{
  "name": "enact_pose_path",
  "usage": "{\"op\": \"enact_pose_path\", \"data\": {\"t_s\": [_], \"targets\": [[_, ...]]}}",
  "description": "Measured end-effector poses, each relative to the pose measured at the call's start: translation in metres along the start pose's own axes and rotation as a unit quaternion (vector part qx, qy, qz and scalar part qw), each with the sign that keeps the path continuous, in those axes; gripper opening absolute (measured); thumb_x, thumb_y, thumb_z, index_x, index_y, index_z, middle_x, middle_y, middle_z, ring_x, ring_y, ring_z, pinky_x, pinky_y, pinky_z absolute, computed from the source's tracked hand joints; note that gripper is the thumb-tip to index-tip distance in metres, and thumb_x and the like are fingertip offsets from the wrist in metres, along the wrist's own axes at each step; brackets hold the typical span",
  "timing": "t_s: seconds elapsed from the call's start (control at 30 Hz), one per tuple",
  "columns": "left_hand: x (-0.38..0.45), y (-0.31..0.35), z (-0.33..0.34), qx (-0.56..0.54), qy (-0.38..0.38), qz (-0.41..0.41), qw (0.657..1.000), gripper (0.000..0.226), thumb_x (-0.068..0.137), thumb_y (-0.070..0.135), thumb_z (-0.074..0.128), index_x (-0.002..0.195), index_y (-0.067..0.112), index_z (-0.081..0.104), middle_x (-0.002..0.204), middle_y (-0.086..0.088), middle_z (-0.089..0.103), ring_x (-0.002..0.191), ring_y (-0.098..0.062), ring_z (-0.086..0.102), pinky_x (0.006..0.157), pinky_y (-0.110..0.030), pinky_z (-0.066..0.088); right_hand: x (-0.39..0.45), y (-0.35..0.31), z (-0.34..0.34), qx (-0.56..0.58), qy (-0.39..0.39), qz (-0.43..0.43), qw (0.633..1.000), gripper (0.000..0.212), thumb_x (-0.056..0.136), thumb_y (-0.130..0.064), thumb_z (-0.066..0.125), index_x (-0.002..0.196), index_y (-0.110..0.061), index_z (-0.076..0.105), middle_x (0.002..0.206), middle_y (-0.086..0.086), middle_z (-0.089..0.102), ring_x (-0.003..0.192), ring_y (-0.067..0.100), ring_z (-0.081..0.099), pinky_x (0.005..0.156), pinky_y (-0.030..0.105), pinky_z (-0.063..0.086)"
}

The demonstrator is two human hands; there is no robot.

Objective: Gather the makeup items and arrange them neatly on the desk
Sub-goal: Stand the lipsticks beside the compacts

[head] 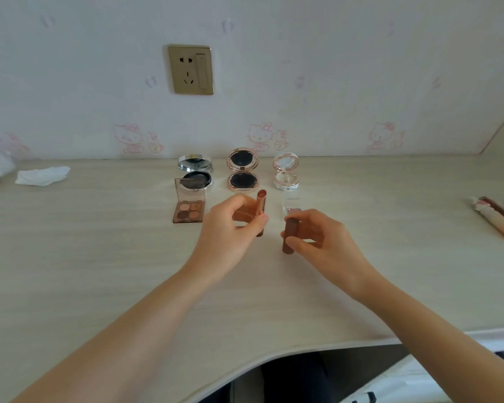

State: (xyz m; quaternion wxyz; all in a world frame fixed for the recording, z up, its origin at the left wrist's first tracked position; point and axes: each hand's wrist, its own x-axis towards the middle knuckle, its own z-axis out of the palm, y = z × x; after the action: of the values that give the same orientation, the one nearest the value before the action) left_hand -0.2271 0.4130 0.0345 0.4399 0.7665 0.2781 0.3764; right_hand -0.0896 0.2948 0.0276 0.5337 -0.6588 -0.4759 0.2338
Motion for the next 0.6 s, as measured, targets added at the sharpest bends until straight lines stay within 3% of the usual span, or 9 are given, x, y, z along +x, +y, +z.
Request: {"op": "enact_pose_path", "data": {"t_s": [0.17, 0.27, 0.4, 0.6], "targets": [[0.027, 0.019, 0.046, 0.019, -0.012, 0.011, 1.0, 0.004, 0.082, 0.015, 0.07, 0.084, 0.014, 0.066, 0.079, 0.011, 0.069, 0.076, 0.001, 0.064, 0.07, -0.008, 0.046, 0.011, 0.005, -0.04, -0.017, 0.043, -0.009, 0.999, 0.028, 0.083, 0.001, 0.061, 0.099, -0.022, 0.062, 0.088, -0.004, 0.069, 0.08, 0.01, 0.07, 0.074, 0.016, 0.054], [0.045, 0.03, 0.073, 0.043, -0.01, 0.019, 0.999, 0.004, 0.08, 0.017, 0.07, 0.082, 0.014, 0.067, 0.079, 0.007, 0.07, 0.077, -0.004, 0.065, 0.068, -0.013, 0.048, 0.021, 0.013, -0.063, -0.035, 0.072, -0.002, 0.997, 0.029, 0.083, -0.001, 0.061, 0.098, -0.026, 0.063, 0.09, -0.01, 0.068, 0.081, 0.007, 0.069, 0.076, 0.02, 0.055], [0.079, 0.041, 0.104, 0.093, -0.012, 0.008, 0.996, 0.008, 0.077, 0.018, 0.069, 0.071, 0.015, 0.064, 0.071, 0.006, 0.067, 0.066, -0.006, 0.06, 0.055, -0.013, 0.041, 0.042, 0.027, -0.092, -0.068, 0.097, 0.011, 0.993, 0.027, 0.081, -0.003, 0.061, 0.095, -0.026, 0.063, 0.088, -0.01, 0.067, 0.079, 0.009, 0.069, 0.074, 0.025, 0.055], [0.124, 0.039, 0.14, 0.159, -0.004, -0.055, 0.986, 0.016, 0.076, 0.016, 0.069, 0.071, 0.001, 0.067, 0.07, -0.005, 0.069, 0.059, -0.009, 0.051, 0.056, -0.026, 0.042, 0.092, 0.04, -0.118, -0.133, 0.128, 0.031, 0.982, 0.024, 0.08, -0.007, 0.059, 0.094, -0.026, 0.061, 0.087, -0.011, 0.066, 0.08, -0.005, 0.062, 0.055, 0.003, 0.043]]}}
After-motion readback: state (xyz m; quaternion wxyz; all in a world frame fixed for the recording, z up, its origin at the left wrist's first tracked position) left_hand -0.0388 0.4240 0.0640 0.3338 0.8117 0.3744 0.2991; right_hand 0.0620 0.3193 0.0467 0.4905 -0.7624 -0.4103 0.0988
